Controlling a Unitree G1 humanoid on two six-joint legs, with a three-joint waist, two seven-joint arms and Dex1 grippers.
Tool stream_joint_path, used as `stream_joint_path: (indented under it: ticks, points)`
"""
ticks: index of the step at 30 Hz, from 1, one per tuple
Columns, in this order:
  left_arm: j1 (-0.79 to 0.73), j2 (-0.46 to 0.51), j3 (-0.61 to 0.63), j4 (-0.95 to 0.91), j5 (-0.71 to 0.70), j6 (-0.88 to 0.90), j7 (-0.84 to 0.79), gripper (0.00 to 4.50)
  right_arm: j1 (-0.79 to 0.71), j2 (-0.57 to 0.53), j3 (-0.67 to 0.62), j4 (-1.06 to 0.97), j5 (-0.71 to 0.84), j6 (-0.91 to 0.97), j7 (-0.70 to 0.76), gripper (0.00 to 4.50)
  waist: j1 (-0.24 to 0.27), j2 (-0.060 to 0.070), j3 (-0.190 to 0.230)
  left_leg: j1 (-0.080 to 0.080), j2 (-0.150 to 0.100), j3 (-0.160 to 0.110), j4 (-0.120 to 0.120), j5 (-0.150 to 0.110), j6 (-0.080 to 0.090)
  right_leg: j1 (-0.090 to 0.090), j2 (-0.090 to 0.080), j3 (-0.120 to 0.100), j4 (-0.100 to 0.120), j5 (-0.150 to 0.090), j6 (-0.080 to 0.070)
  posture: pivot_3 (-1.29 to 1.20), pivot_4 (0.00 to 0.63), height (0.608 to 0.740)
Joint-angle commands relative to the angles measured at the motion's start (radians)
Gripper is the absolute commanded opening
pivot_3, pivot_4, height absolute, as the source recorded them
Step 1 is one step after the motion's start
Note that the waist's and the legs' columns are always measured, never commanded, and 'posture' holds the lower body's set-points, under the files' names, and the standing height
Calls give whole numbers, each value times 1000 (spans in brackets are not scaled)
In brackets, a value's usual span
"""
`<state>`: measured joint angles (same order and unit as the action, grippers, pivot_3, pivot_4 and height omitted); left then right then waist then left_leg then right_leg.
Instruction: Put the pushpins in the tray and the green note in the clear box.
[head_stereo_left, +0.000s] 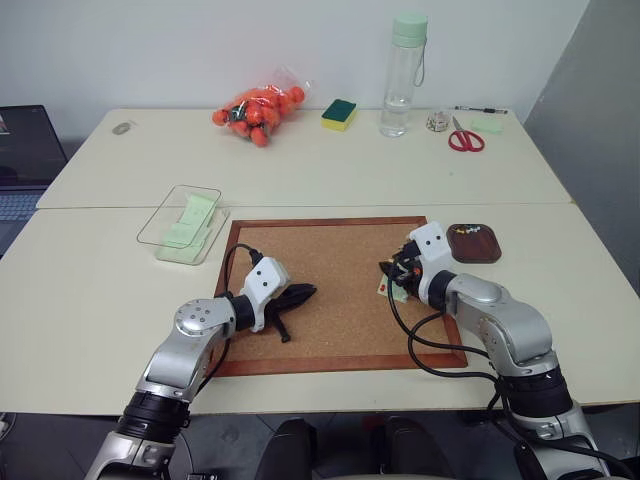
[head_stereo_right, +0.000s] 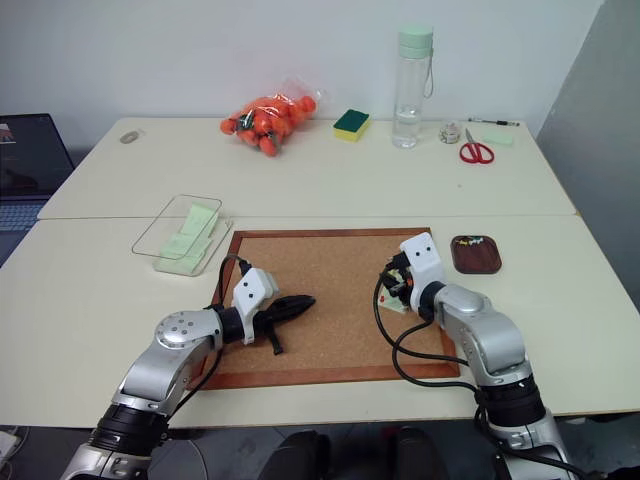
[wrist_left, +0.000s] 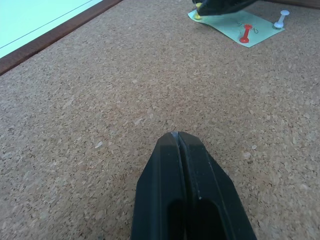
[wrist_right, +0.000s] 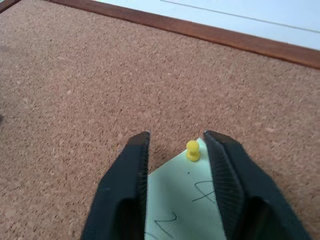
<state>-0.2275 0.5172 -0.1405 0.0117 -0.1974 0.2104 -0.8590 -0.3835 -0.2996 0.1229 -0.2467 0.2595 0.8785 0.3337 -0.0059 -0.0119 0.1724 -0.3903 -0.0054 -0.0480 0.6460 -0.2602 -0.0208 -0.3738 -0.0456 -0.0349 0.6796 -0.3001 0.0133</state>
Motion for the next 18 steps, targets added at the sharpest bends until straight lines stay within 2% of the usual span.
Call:
stream_joint_path:
  ticks: [1, 4, 6, 18]
  points:
    - [33, 0, -24, 17, 18, 20, -3, 0, -18, -9, 12, -11, -22, -44, 11, 871, 0, 0, 0, 0, 0, 0, 0, 0, 0, 0, 0, 0, 0, 0, 0, 0, 150, 740]
    - [34, 0, -24, 16, 19, 22, -2, 0, -16, -15, 20, -7, -30, -57, 15, 254, -1, 0, 0, 0, 0, 0, 0, 0, 0, 0, 0, 0, 0, 0, 0, 0, 150, 740]
    - [35, 1, -24, 14, 20, 23, -1, 0, -14, -15, 22, -7, -34, -62, 18, 37, -1, 0, 0, 0, 0, 0, 0, 0, 0, 0, 0, 0, 0, 0, 0, 0, 150, 740]
    - [42, 5, -23, 7, 20, 30, 7, 0, -26, -1, 1, -44, -22, -81, 41, 37, -3, 0, 0, 0, 0, 0, 0, 0, 0, 0, 0, 0, 0, 0, 0, 0, 150, 740]
